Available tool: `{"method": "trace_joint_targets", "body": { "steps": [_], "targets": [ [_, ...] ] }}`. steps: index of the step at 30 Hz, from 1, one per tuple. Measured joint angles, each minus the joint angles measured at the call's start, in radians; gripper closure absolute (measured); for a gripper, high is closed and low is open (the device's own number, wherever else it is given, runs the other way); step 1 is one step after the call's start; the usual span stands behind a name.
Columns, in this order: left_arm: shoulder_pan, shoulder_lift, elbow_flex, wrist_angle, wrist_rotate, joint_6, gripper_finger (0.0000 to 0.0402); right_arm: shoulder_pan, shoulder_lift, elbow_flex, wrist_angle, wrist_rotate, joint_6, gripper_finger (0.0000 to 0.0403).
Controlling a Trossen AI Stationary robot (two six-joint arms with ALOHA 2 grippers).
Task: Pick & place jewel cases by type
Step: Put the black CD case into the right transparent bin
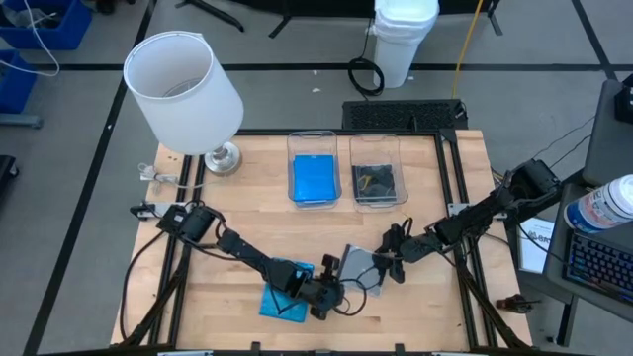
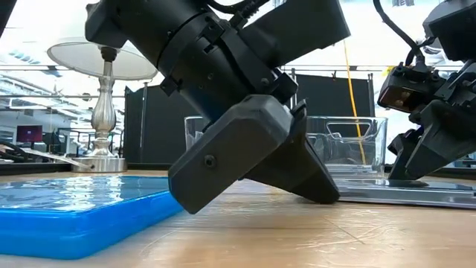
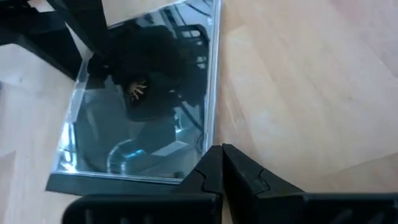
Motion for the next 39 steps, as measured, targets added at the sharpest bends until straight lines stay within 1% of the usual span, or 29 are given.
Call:
{"method": "trace_joint_targets", "body": {
  "steps": [5,12,16,21,31,39],
  "targets": [
    [-0.004,0.000,0.000,-0.003,-0.045,0.037,0.0379,0.000,0.000,0.000,0.003,-0.002,-0.001,0.0208],
    [-0.007,0.000,0.000,-0.014,-0.089,0.094,0.0397,0.000,0.000,0.000,0.004,-0.002,0.000,0.0208],
    [-0.014,-0.002,0.000,-0.010,-0.147,0.153,0.0384,0.000,0.001,-0.001,0.007,-0.001,0.000,0.0209],
    [-0.015,-0.003,0.001,-0.021,-0.164,0.170,0.0366,0.000,0.001,-0.001,0.022,-0.002,-0.005,0.0209],
    [-0.015,-0.005,0.003,-0.031,-0.263,0.251,0.0366,0.001,0.002,-0.002,0.031,-0.001,-0.017,0.0209],
    [-0.015,-0.005,0.003,-0.031,-0.272,0.276,0.0366,0.002,0.002,-0.002,0.042,0.003,-0.027,0.0209]
  ]
}}
